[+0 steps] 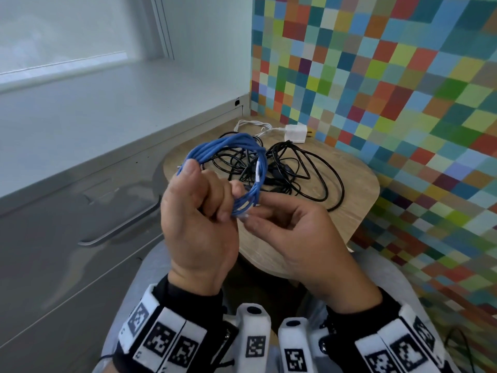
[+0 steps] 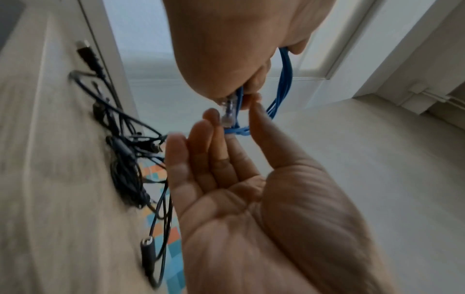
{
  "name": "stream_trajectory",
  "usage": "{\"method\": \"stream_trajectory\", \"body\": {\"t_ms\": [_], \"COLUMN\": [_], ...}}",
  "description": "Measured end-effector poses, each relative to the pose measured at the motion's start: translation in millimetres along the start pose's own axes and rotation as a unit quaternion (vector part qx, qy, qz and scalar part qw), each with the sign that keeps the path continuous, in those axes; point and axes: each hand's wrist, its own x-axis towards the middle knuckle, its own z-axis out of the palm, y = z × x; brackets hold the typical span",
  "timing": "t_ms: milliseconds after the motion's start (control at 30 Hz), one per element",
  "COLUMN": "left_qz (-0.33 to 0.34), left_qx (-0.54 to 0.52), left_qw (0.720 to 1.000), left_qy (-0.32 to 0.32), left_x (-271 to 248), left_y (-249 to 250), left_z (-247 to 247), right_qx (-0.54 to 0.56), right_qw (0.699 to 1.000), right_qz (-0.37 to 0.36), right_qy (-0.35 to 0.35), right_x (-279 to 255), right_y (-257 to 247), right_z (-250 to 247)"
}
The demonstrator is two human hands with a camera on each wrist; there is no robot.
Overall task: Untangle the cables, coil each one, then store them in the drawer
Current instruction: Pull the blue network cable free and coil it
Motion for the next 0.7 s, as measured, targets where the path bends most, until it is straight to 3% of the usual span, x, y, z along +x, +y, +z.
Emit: {"method": "stream_trajectory", "body": {"t_ms": [100,233,333,400,500,700], "left_qz": [-0.027,-0.086,-0.143,-0.184,-0.231,-0.227], "left_qx": [-0.012,0.002,0.099,0.198,0.243,0.239], "left_qw": [1.0,0.996,0.984,0.96,0.937,0.943], "left_qy": [-0.007,-0.034,-0.048,-0.069,-0.101,-0.04], "left_x": [-5.3,-5.3,-3.1,-2.0,-1.2,-1.5], "left_y": [-7.5,-14.3,-20.6,-20.9,-15.6,-16.9], "left_z": [0.5,-1.9,-5.9,-9.1,-7.9,-3.3], "right_qx": [0.071,0.071,0.035,-0.006,-0.001,0.004], "right_qw": [0.997,0.991,0.984,0.978,0.976,0.979], "right_qz": [0.002,-0.02,-0.049,-0.065,-0.069,-0.079], "right_qy": [0.043,0.111,0.169,0.197,0.205,0.19], "right_x": [2.3,6.0,7.7,6.9,4.6,2.7], "right_y": [4.5,7.8,5.4,4.8,4.8,6.5], "right_z": [-2.4,-13.2,-28.8,-39.1,-44.8,-40.6]}}
